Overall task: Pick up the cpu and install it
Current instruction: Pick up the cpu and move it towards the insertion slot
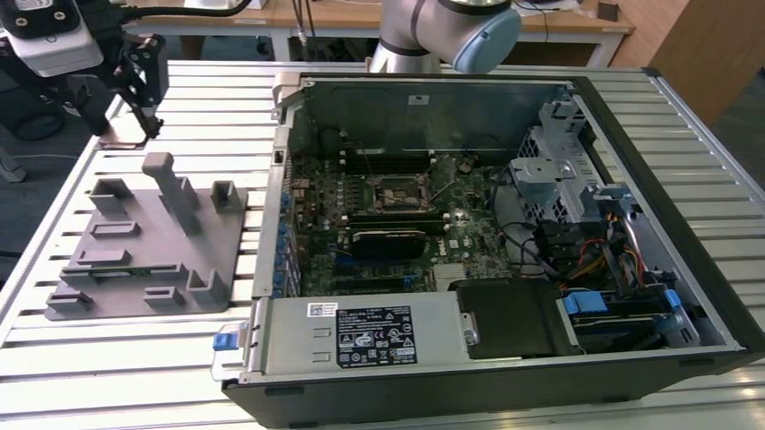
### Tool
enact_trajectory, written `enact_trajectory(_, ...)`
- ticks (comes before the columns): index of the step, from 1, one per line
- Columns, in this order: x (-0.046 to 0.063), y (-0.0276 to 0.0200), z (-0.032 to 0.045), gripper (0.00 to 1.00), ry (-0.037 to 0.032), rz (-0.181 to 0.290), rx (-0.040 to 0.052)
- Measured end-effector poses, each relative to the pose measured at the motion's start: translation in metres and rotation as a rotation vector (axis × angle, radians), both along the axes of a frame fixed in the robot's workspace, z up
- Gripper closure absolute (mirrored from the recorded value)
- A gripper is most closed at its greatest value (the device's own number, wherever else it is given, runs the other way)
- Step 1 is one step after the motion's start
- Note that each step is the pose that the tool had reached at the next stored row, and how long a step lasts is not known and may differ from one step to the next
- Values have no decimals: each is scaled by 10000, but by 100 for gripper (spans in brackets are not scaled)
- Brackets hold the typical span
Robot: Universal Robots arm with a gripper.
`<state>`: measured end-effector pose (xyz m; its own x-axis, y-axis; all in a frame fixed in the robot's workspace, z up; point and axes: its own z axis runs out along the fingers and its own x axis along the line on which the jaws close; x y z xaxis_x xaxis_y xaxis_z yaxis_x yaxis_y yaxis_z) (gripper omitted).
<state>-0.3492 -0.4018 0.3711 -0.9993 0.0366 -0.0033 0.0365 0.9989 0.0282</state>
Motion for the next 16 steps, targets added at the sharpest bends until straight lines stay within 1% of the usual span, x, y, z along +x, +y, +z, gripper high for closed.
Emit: enact_trajectory(16, 177, 0, -1, 46, 0, 0, 0)
